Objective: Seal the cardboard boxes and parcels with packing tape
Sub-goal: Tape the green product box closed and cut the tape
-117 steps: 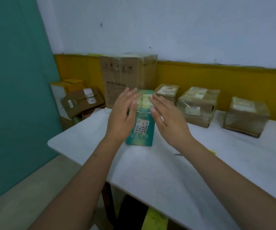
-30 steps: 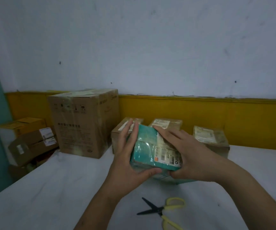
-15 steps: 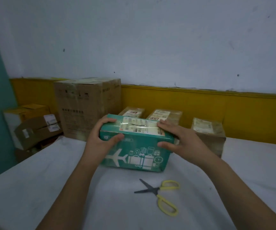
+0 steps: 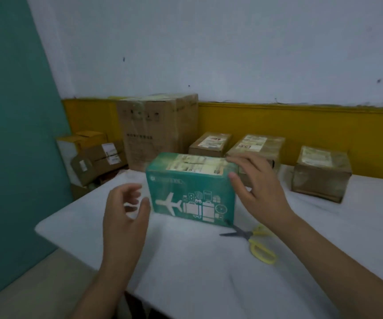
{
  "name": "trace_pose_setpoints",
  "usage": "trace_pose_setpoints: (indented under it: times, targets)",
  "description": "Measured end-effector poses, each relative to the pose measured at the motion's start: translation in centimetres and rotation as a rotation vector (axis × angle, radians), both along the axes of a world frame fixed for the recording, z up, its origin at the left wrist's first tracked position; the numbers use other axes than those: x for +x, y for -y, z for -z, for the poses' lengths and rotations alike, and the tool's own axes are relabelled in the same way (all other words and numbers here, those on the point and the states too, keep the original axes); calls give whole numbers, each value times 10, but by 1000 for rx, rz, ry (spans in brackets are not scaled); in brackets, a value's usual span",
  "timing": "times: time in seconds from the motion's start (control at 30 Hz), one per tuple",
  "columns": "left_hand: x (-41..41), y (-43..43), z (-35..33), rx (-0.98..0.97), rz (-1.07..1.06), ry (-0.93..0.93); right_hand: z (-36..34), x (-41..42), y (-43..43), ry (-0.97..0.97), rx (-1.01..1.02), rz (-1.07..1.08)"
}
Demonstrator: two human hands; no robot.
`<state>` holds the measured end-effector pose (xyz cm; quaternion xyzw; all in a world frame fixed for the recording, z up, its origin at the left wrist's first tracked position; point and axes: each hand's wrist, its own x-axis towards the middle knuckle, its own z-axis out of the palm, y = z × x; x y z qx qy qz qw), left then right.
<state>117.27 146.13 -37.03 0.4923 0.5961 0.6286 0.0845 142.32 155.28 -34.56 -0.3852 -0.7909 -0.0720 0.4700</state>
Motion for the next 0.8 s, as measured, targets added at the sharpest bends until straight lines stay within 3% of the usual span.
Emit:
trace_pose_setpoints:
  times: [0.1,0.2,0.33,0.4,0.5,0.57,0.67,0.8]
  targets:
    - [16,69,38,-177,-56,155,4,-30,25,33,64,-99]
    - [30,112,66,-476,-42,310,15,-58,53,92,294,1]
    - [50,132,62,-894,137,372,23,-76,74,147,407,21]
    - [56,134,56,-993,314,469,33,-81,76,140,395,-34]
    - [57,137,49,-956,522,535,45,-85,80,263,368,-222]
    - [53,138,40,-950,547,561,48,-89,85,392,192,-405]
    - [46,134,23,-1044,551,680,51,-96,92,550,-392,-594]
    - [40,124,-3,-1165,593,743,46,-94,88,502,-825,-732]
